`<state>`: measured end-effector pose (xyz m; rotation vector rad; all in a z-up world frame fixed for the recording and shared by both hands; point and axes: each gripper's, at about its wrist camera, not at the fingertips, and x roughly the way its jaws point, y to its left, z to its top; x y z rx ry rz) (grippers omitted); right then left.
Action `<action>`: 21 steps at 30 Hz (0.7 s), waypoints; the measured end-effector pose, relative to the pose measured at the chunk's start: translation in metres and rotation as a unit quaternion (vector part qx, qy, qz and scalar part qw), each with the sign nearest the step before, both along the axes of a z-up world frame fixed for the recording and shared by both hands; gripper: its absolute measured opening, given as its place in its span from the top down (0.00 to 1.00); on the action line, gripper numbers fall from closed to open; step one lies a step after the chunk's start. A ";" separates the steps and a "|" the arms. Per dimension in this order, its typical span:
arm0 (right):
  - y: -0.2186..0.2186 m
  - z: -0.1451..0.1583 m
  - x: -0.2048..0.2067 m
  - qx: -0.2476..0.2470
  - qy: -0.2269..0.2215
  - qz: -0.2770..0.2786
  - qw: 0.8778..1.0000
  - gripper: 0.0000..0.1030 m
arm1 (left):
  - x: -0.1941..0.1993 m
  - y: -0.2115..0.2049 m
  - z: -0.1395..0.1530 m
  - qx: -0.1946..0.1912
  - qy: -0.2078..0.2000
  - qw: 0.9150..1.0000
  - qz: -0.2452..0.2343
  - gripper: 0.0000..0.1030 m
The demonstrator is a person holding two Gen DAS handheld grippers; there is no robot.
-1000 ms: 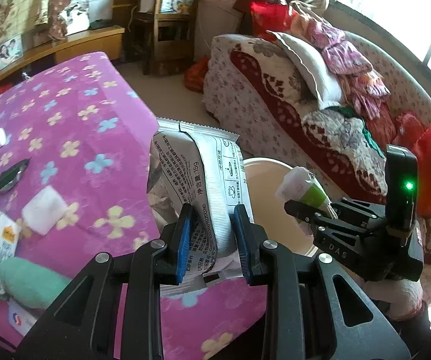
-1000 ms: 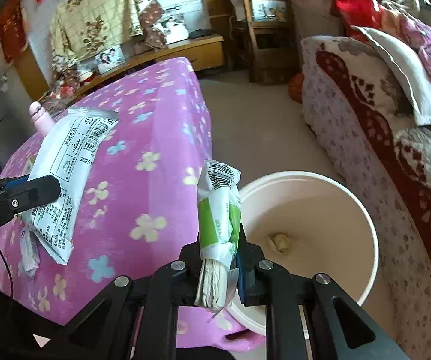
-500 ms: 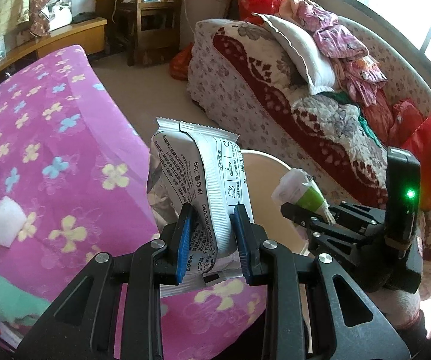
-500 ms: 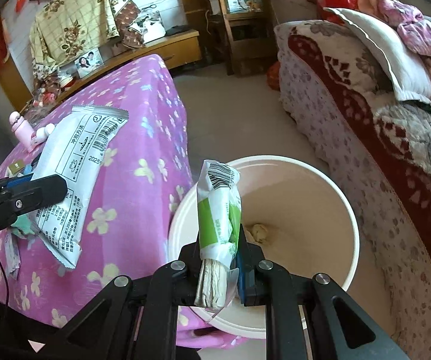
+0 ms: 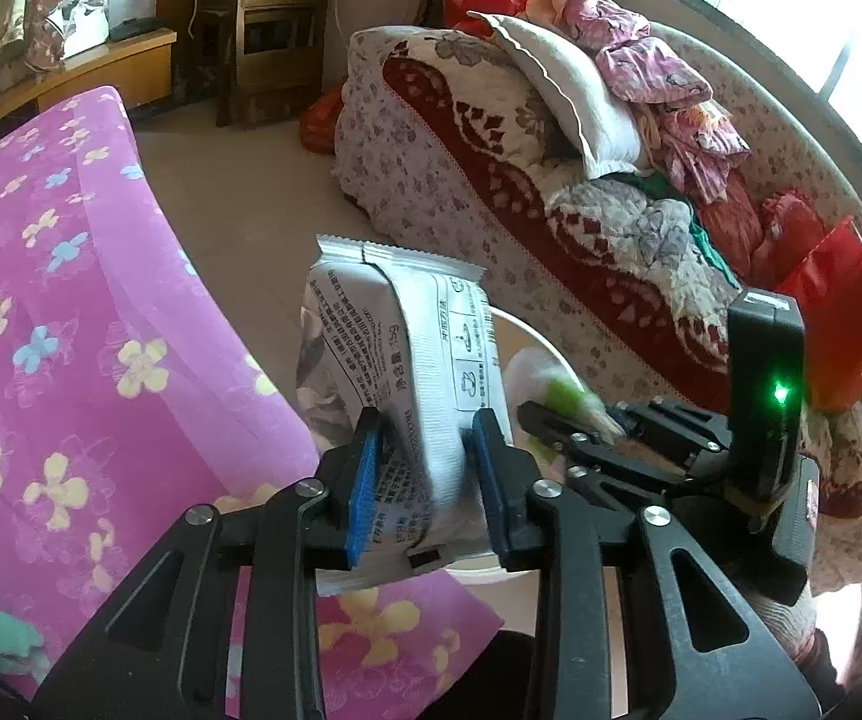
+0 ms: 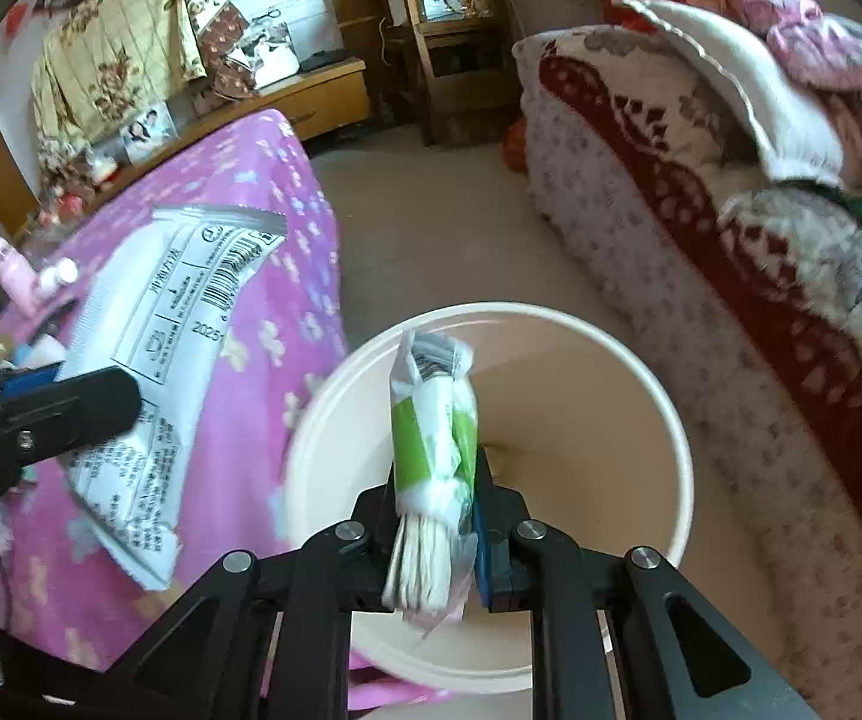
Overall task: Collect trash
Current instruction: 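Carry both packs over the white bucket and open both tools to drop them, then move both open tools back over the table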
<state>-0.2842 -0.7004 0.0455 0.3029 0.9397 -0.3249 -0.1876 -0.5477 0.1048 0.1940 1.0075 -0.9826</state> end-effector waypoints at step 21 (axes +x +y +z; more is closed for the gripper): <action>0.019 0.006 0.000 -0.001 -0.011 0.000 1.000 0.42 | 0.003 0.048 0.009 0.019 -0.025 0.998 0.051 0.48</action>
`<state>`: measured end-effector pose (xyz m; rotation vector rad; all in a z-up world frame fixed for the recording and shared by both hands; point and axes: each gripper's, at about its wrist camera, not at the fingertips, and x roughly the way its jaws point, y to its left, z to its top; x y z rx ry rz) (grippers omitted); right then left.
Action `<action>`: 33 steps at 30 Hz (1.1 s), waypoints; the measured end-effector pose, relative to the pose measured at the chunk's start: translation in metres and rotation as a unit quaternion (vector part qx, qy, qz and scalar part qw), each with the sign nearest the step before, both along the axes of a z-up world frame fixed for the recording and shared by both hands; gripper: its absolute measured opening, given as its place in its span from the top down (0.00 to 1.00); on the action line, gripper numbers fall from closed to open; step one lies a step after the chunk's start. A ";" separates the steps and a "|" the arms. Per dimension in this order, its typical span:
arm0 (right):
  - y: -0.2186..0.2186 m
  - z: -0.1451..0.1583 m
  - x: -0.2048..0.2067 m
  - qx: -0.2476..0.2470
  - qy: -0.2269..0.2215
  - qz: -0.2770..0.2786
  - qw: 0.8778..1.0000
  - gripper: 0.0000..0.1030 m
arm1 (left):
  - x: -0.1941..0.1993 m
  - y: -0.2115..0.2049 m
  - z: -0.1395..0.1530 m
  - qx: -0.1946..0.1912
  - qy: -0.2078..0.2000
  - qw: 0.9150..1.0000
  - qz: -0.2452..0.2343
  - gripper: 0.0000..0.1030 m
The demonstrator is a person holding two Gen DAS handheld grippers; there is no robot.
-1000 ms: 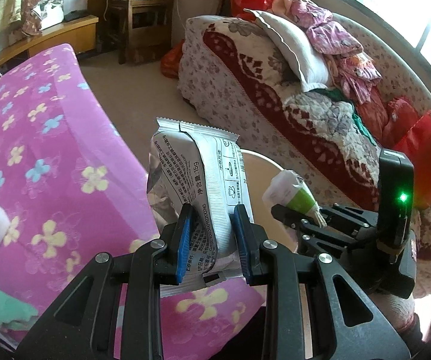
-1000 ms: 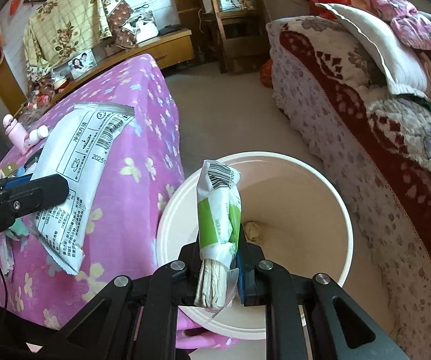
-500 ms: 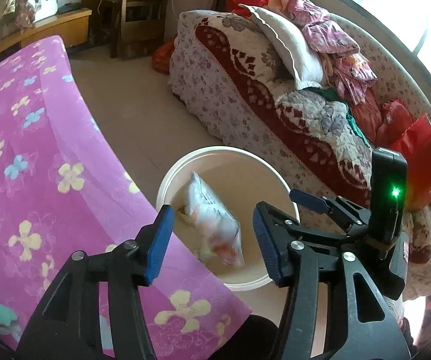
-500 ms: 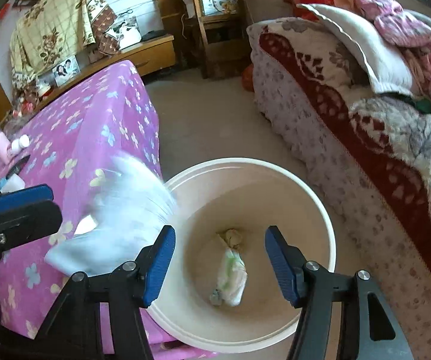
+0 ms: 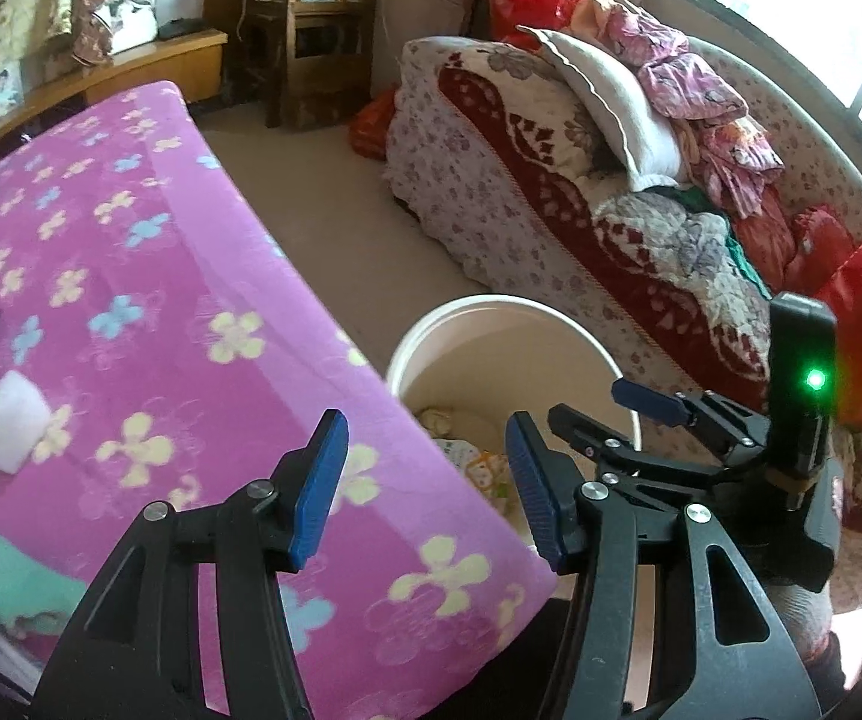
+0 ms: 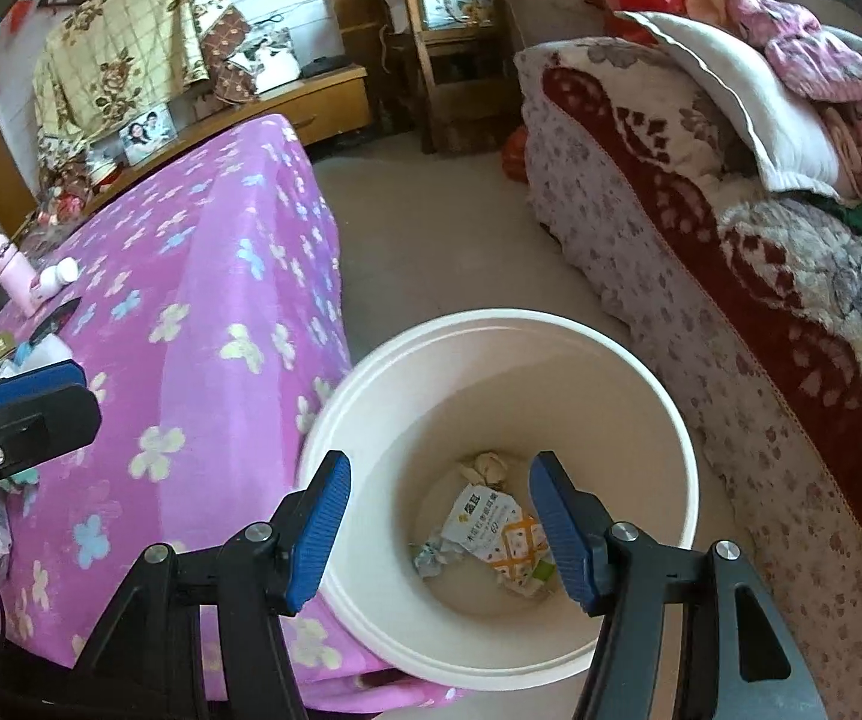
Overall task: Collect trash
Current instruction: 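Move both open tools back over the table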
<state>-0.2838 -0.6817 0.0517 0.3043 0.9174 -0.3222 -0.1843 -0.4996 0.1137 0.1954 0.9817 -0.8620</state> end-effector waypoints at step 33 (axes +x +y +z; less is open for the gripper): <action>0.203 0.027 0.088 0.017 -0.010 0.199 0.980 0.37 | 0.061 0.284 0.006 0.020 -0.012 0.978 0.209 0.48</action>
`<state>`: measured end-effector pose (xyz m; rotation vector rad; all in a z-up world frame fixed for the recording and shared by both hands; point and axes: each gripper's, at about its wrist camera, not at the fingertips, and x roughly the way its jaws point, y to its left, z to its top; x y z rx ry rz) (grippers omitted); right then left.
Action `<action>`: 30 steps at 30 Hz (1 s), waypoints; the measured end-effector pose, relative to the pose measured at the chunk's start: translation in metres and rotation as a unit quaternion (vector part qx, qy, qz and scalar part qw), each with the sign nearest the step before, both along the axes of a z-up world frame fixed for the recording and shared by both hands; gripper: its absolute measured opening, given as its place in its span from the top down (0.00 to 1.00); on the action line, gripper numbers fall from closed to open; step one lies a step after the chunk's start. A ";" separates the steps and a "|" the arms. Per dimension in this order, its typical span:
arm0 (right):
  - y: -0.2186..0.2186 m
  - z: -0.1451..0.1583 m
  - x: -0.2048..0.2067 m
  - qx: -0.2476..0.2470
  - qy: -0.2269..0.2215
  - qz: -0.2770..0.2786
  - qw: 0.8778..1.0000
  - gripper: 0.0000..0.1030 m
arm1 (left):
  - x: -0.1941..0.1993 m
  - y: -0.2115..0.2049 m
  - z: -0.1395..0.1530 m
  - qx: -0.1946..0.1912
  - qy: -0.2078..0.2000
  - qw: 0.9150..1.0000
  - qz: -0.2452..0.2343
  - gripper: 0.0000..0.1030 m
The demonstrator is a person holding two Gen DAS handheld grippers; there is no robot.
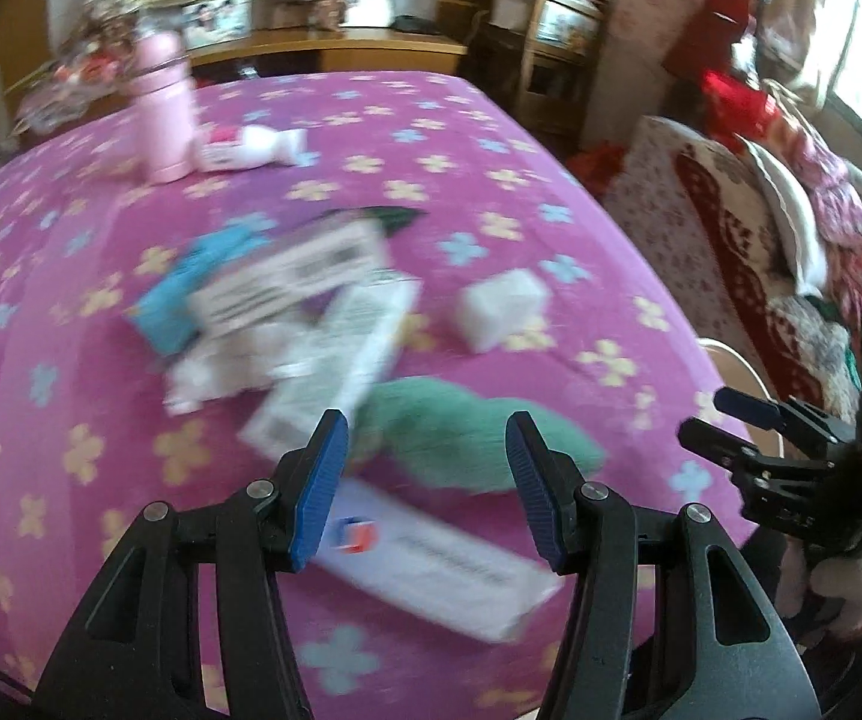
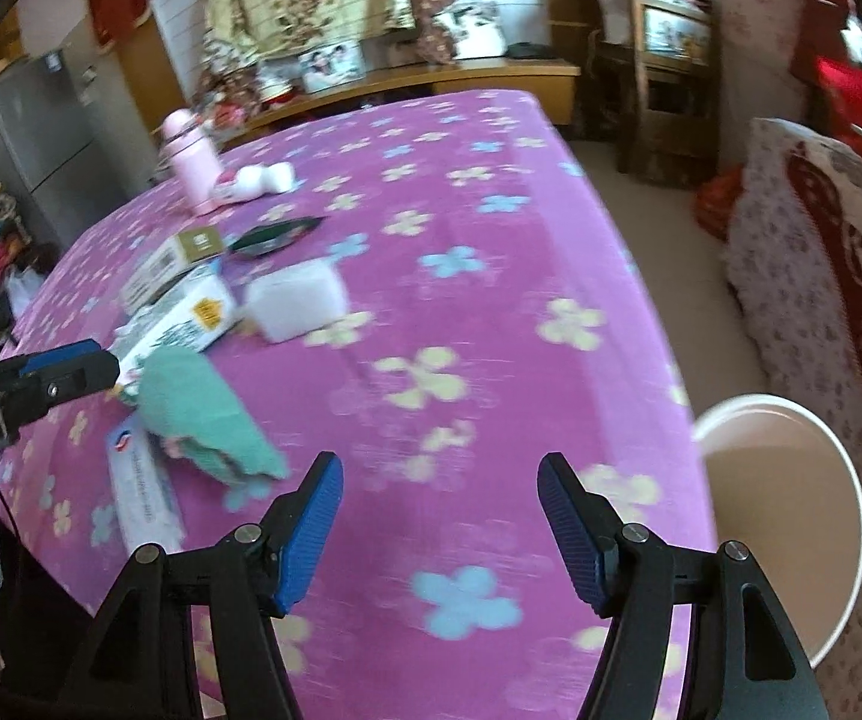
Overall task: Collect trash
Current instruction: 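Move both open tools back over the table, then grasp the white tissue with the left tool while the right tool grasps the green towel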
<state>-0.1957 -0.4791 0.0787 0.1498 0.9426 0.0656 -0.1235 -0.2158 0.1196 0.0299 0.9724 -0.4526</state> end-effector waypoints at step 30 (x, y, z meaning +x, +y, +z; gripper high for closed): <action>0.121 -0.016 0.074 0.038 0.010 0.152 0.988 0.28 | 0.119 0.051 -0.064 -0.060 0.056 0.992 0.096 0.49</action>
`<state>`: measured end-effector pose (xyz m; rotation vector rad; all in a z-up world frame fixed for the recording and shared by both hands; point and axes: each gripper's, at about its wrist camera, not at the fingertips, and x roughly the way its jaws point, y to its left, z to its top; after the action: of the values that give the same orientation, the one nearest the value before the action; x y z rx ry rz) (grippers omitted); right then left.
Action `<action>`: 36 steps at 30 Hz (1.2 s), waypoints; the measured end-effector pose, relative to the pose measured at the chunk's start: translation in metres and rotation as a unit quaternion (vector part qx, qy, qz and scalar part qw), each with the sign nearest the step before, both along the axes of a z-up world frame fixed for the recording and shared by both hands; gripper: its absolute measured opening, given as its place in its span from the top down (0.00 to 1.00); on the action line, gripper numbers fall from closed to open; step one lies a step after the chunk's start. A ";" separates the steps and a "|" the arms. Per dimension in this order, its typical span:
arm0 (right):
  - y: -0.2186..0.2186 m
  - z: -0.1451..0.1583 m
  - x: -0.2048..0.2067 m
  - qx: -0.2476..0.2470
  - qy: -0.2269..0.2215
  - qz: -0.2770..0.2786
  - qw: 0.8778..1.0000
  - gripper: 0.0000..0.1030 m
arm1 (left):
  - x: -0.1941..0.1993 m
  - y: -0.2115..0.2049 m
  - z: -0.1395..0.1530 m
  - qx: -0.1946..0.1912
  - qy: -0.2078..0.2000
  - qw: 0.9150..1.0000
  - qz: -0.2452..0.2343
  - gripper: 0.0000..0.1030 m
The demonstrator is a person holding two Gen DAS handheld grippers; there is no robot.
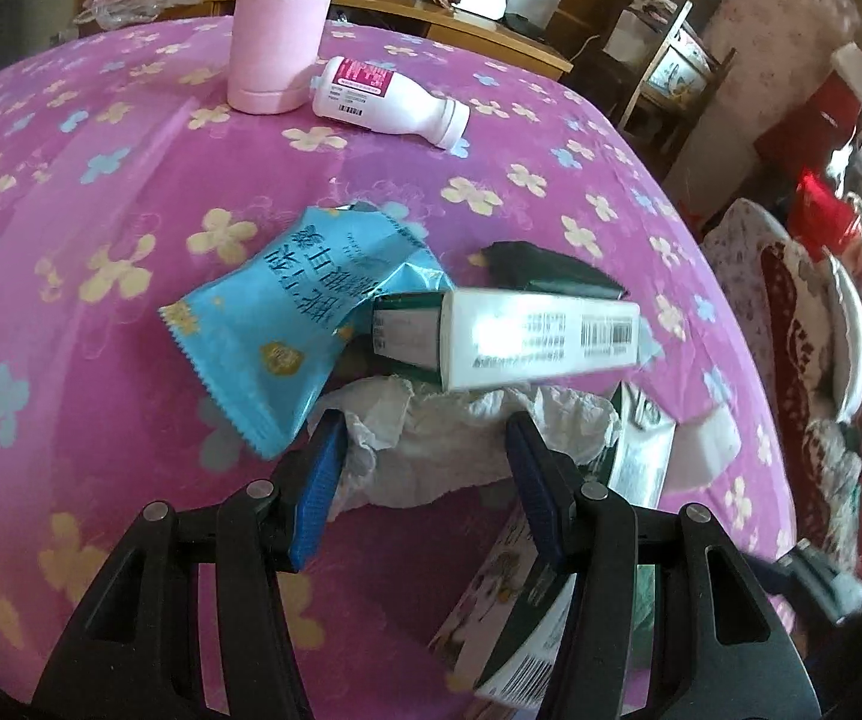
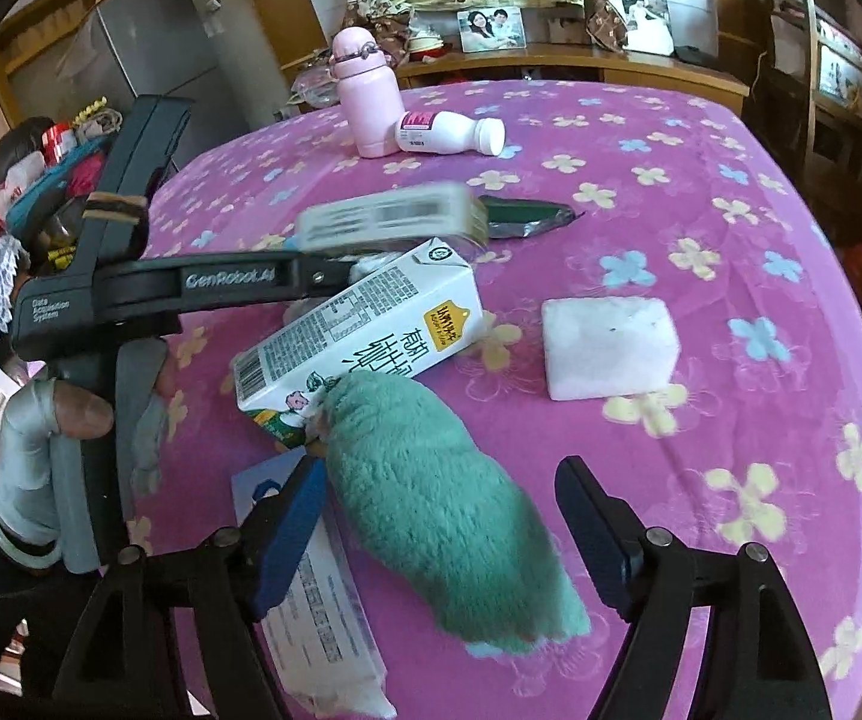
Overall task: Collect trash
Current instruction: 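Grasp the white tissue with the left tool while the right tool grasps the green towel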
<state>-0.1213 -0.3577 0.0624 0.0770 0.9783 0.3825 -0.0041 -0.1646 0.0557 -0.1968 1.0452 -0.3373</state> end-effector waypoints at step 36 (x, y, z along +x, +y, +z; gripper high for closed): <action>-0.039 0.060 -0.062 0.030 -0.072 -0.052 0.996 0.56 | -0.109 0.008 0.090 0.024 -0.109 0.992 -0.057 0.87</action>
<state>-0.1833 -0.3968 0.1222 0.1526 0.8177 0.3182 -0.1129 -0.1563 0.1454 -0.0552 0.8500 -0.4259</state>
